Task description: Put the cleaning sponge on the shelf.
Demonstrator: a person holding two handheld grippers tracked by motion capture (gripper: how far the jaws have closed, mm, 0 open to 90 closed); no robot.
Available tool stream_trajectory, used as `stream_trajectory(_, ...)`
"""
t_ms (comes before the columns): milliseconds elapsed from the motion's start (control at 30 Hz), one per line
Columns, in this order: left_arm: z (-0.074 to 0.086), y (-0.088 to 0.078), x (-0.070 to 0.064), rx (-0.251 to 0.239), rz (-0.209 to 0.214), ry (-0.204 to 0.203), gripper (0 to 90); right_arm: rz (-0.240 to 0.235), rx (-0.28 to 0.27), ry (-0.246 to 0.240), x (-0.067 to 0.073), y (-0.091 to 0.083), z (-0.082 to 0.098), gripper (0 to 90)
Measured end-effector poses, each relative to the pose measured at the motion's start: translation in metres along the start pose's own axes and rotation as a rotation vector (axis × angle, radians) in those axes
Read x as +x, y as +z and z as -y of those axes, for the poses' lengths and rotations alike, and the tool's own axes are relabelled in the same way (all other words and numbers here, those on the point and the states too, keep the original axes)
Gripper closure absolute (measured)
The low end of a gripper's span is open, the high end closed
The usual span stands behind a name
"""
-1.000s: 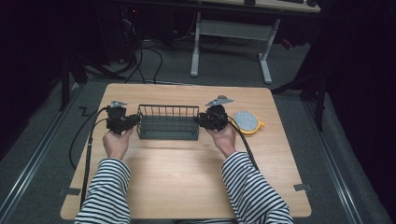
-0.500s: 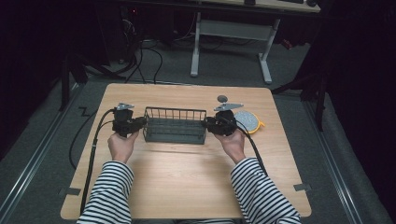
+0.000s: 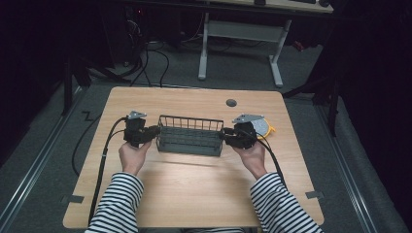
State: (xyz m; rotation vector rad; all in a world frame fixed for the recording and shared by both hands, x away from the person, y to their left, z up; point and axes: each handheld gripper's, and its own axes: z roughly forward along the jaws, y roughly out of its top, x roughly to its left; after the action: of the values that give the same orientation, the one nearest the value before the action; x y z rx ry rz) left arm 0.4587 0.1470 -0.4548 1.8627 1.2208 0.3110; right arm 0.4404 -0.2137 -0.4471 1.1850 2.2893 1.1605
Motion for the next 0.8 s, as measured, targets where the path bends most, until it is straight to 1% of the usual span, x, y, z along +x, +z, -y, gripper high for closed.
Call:
stream_trajectory(33, 0.001, 0.0, -0.002, 0.0, 0.005, 0.002, 77.8, 0.0, 0.004, 0.007, 0.0, -0.003, 0.002, 64.1)
stream_trajectory(167, 0.002, 0.001, -0.013, 0.009, 0.011, 0.019, 77.5, 0.01, 0.02, -0.002, -0.001, -0.013, 0.007, 64.1)
stream_trajectory(233, 0.003, 0.001, -0.017, 0.014, 0.015, 0.03, 77.3, 0.009, 0.011, 0.001, -0.003, -0.018, 0.012, 64.1)
stream_trajectory(300, 0.003, 0.002, -0.021, 0.013, 0.021, 0.037, 77.2, -0.001, 0.005, 0.019, -0.005, -0.022, 0.016, 64.1)
stream_trajectory(367, 0.004, 0.002, -0.024, 0.011, 0.026, 0.036, 77.1, 0.004, 0.008, 0.019, -0.005, -0.026, 0.018, 64.2)
stream_trajectory(500, 0.008, 0.001, -0.027, 0.001, 0.039, 0.03, 77.1, 0.019, 0.02, 0.007, -0.003, -0.032, 0.021, 64.1)
stream_trajectory(567, 0.009, 0.001, -0.028, -0.003, 0.043, 0.031, 76.9, 0.011, 0.001, 0.011, -0.003, -0.033, 0.025, 64.2)
stream_trajectory(600, 0.009, 0.001, -0.028, -0.003, 0.047, 0.03, 76.7, 0.005, -0.005, 0.023, -0.004, -0.034, 0.026, 64.1)
stream_trajectory(667, 0.01, 0.0, -0.029, -0.003, 0.045, 0.033, 76.7, -0.002, -0.006, 0.036, -0.004, -0.035, 0.027, 64.1)
stream_trajectory(700, 0.009, 0.0, -0.029, -0.002, 0.042, 0.033, 76.7, 0.002, -0.009, 0.024, -0.004, -0.034, 0.027, 64.2)
stream_trajectory(800, 0.01, 0.0, -0.029, 0.001, 0.037, 0.04, 76.4, 0.007, -0.005, 0.02, -0.002, -0.035, 0.027, 63.7)
